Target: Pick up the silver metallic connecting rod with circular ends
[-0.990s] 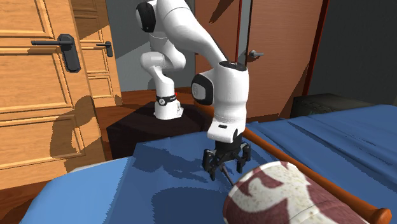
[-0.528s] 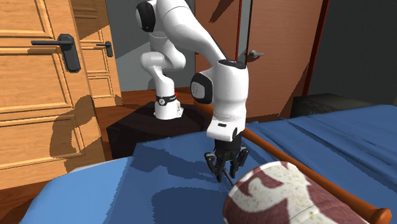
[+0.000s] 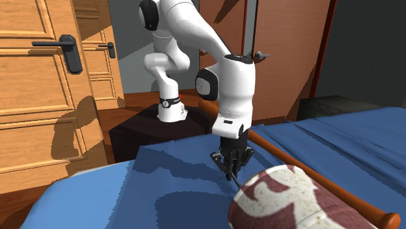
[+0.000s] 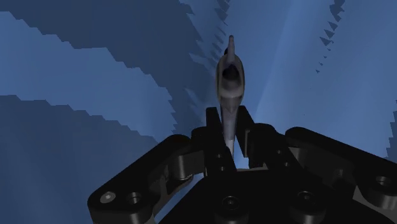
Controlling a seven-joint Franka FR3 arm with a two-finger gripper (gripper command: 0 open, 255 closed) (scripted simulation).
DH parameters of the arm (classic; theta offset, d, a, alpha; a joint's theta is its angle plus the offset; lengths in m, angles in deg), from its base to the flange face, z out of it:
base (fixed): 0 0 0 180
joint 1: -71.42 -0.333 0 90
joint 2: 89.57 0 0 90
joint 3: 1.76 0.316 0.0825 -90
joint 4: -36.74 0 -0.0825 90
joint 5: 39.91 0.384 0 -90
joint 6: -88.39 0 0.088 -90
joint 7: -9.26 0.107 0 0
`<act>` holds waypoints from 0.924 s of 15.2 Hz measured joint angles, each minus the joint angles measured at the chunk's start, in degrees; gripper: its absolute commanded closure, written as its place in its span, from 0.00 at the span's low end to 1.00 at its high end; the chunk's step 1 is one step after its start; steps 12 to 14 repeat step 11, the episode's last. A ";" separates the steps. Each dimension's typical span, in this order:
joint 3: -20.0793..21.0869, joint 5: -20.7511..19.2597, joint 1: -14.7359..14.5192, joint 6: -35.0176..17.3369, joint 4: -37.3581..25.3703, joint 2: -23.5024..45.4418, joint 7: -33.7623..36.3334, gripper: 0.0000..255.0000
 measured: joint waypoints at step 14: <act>1.71 2.26 1.16 5.70 -0.47 -5.35 -1.37 1.00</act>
